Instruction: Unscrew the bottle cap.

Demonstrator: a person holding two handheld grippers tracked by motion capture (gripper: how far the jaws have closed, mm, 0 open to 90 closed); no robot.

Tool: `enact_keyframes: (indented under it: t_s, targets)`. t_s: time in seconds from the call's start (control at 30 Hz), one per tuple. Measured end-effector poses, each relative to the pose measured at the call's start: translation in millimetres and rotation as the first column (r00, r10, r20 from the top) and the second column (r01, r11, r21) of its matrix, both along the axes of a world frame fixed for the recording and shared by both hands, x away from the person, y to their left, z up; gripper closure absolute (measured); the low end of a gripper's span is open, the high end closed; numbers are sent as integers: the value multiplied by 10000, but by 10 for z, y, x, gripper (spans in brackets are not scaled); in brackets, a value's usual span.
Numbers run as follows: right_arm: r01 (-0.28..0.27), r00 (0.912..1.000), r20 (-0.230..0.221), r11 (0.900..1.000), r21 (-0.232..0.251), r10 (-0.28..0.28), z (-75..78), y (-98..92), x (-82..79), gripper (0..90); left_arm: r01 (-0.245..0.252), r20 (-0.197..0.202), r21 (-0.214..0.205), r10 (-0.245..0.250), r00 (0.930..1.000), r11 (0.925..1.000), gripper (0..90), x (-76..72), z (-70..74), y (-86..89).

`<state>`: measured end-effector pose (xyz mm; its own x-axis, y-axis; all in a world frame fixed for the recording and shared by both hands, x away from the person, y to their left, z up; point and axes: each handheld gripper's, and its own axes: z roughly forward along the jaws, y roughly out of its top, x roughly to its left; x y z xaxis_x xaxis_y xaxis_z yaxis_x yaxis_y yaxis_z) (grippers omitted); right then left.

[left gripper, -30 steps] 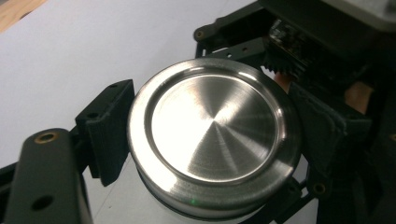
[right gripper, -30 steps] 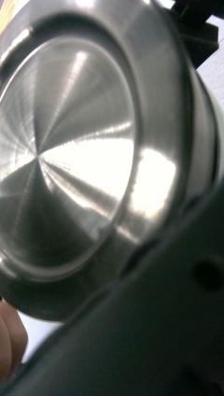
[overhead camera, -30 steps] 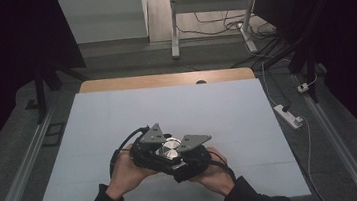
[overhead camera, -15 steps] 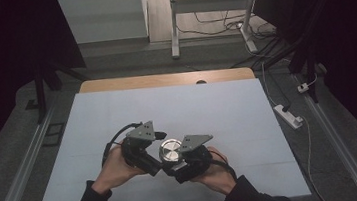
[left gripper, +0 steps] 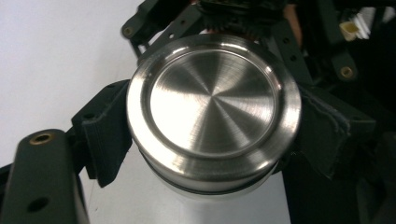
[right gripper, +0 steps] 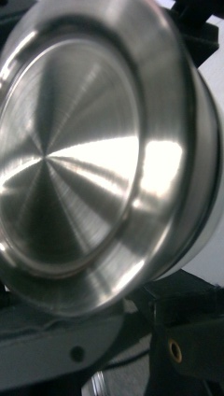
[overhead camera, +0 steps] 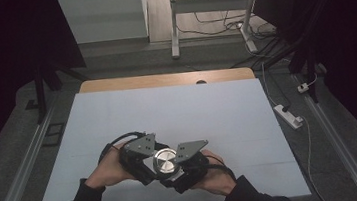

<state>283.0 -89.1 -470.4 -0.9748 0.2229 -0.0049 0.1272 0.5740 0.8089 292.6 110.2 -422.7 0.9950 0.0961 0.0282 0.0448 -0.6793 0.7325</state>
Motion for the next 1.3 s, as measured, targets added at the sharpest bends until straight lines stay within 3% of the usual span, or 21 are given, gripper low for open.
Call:
enact_keyframes:
  t_s: [0.03, 0.07, 0.13, 0.27, 0.3, 0.33, 0.37, 0.43, 0.57, 0.63, 0.87, 0.97, 1.3]
  targets:
    - [225, 9997, -63, 9997, -11, -225, -3, -3, 10, 146, 0, 0, 0, 0, 10000, 10000, 187, 0, 0, 0]
    - [472, 9989, -57, 9988, -92, -472, -7, -11, 26, 146, -610, -40, 53, 610, 9981, 9981, 187, 8, -9, -42]
    - [882, 9960, -121, 9961, -39, -883, -19, -24, 56, 146, -1377, -120, 91, 1378, 9904, 9904, 187, 16, -13, -96]
    - [1798, 9837, -64, 9836, -122, -1799, -26, -53, 114, 146, -2753, -243, 94, 2755, 9610, 9613, 187, 11, -23, -199]
    - [1974, 9802, -93, 9802, -148, -1976, -29, -59, 121, 146, -2986, -198, 85, 2987, 9541, 9543, 187, 6, -28, -222]
    - [2115, 9773, -74, 9772, -174, -2117, -33, -62, 128, 146, -2986, -198, 85, 2987, 9541, 9543, 188, 6, -28, -222]
    - [2252, 9743, -51, 9740, -232, -2254, -36, -62, 135, 146, -3432, -294, 18, 3431, 9388, 9392, 187, -4, -43, -256]
    - [2455, 9693, -72, 9690, -278, -2458, -45, -63, 143, 146, -3731, -407, -31, 3726, 9271, 9278, 188, -4, -55, -276]
    - [2605, 9654, -69, 9649, -341, -2608, -57, -63, 156, 146, -4108, -714, -322, 4079, 9102, 9111, 188, -3, -47, -268]
    - [2612, 9652, -29, 9645, -376, -2615, -62, -59, 155, 146, -4191, -783, -480, 4148, 9065, 9067, 188, -7, -33, -258]
    - [2511, 9679, -56, 9675, -304, -2514, -58, -54, 144, 146, -4147, -636, -526, 4114, 9092, 9084, 188, -14, 9, -220]
    - [2460, 9692, -55, 9690, -232, -2462, -54, -66, 151, 146, -3946, -448, -516, 3926, 9186, 9174, 188, -22, 37, -189]
    - [2453, 9694, -6, 9694, -61, -2454, -33, -125, 193, 146, -3821, -350, -557, 3807, 9241, 9224, 188, -67, 93, -110]
